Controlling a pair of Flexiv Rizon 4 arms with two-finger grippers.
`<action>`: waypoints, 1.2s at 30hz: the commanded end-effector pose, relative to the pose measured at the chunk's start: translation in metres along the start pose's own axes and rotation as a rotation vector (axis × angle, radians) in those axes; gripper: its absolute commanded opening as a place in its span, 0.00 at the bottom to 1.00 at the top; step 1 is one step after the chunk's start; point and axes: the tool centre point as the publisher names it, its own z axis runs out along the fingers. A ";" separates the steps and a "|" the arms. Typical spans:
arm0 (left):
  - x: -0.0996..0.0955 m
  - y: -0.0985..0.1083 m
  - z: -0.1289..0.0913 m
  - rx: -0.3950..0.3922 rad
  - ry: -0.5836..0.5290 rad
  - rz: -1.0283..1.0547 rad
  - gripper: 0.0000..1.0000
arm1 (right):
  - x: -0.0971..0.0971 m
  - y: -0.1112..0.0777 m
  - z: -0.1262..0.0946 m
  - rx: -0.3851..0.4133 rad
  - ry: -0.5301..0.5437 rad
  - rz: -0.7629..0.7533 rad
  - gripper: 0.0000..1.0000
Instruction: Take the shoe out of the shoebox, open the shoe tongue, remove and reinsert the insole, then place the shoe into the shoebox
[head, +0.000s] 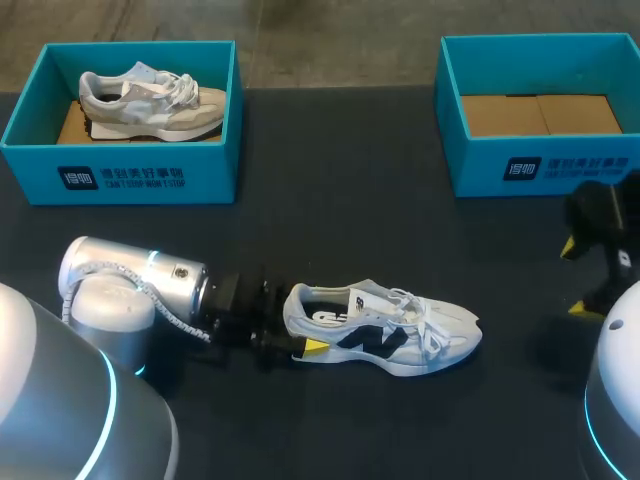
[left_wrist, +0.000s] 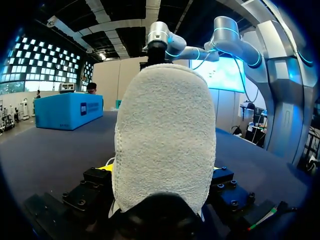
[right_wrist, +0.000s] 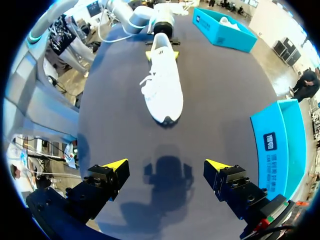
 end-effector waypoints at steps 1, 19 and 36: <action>0.001 0.005 0.002 -0.001 0.000 -0.001 0.00 | 0.000 0.031 -0.008 0.079 -0.009 0.019 1.00; 0.001 0.005 0.002 -0.001 0.000 -0.001 0.00 | 0.024 0.122 0.000 0.168 0.036 0.465 1.00; 0.001 0.005 0.002 -0.001 0.000 -0.001 0.00 | 0.028 0.135 0.003 0.156 0.021 0.587 1.00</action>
